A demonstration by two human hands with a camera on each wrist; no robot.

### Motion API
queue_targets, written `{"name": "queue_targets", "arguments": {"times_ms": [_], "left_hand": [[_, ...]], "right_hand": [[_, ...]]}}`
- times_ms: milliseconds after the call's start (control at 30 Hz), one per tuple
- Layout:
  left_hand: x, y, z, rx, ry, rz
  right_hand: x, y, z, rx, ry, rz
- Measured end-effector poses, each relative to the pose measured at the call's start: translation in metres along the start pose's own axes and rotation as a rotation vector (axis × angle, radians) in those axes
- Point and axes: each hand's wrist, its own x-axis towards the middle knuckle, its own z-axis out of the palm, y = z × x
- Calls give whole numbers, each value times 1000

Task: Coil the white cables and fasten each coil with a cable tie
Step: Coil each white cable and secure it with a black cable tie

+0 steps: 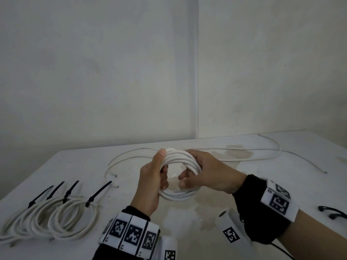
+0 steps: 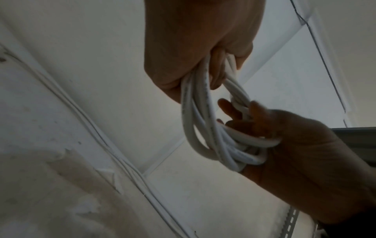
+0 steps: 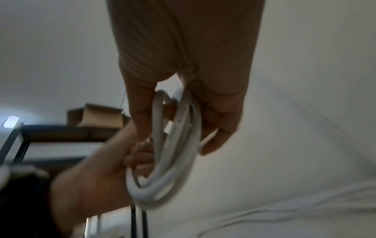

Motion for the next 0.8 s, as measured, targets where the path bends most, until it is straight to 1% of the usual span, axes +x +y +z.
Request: {"name": "queue_targets", "arguments": {"times_ms": [100, 200, 267, 333, 433, 500, 533, 600, 667, 733, 800], "left_hand": [[1, -1, -2, -15, 46, 0], [4, 2, -7, -19, 99, 16], [6, 1, -9, -1, 121, 26], [7, 0, -11, 9, 142, 35], [8, -1, -17, -4, 161, 57], [9, 1, -20, -81, 160, 40], [9, 2, -21, -132, 148, 14], [6, 4, -19, -213, 98, -25], [3, 5, -18, -245, 58, -45], [1, 4, -17, -265, 38, -48], [0, 4, -15, -243, 16, -26]], "right_hand": [[-2, 3, 7, -294, 161, -76], [-2, 7, 13, -374, 299, -90], [-3, 6, 14, -376, 331, -105], [-1, 3, 12, -367, 295, -122], [2, 2, 7, -330, 123, -95], [6, 5, 8, -374, 53, -90], [7, 6, 10, -369, 54, -92], [9, 7, 16, -243, 81, -84], [7, 6, 21, -144, 89, -105], [6, 6, 27, -42, 112, -160], [5, 5, 29, 50, 171, -194]]}}
